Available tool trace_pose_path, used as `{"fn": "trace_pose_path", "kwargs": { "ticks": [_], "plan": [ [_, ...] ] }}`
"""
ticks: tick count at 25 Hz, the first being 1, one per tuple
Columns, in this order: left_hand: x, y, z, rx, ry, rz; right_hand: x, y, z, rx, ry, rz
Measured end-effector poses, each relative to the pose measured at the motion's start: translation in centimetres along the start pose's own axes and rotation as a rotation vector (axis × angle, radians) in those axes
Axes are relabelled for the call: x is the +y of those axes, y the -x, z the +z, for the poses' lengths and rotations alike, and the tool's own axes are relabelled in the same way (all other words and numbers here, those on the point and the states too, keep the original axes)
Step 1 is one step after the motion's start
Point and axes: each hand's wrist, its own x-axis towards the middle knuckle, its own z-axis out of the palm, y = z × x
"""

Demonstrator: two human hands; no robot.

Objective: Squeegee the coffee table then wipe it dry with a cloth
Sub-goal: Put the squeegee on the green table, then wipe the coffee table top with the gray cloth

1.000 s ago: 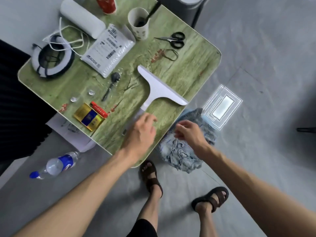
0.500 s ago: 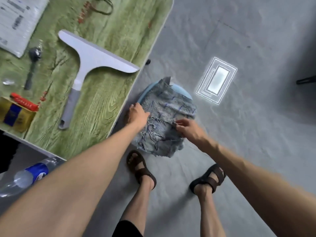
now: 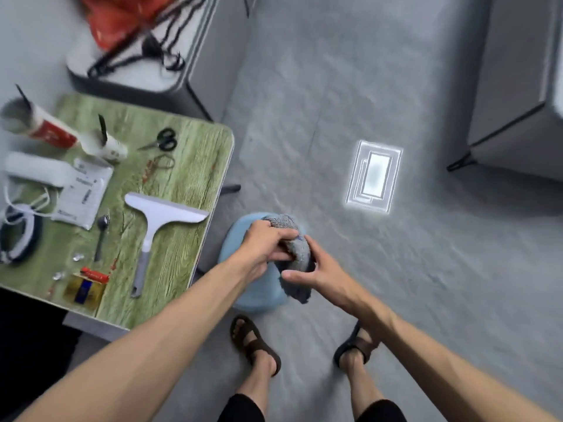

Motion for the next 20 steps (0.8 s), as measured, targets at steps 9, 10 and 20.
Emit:
{"fn": "trace_pose_path", "kwargs": {
  "ticks": [9, 10, 20],
  "plan": [
    [21.0, 22.4, 19.6, -0.074, -0.347, 0.557, -26.9, 21.3, -18.6, 0.451, 0.688, -0.251],
    [22.5, 23.7, 20.9, 0.016, -0.552, 0.731, -29.6, 23.6, -21.1, 0.429, 0.728, -0.243],
    [31.5, 20.6, 40.8, -0.429, -1.141, 0.954, -38.4, 32.7, -43.9, 0.254, 0.916, 0.011]
  ]
}}
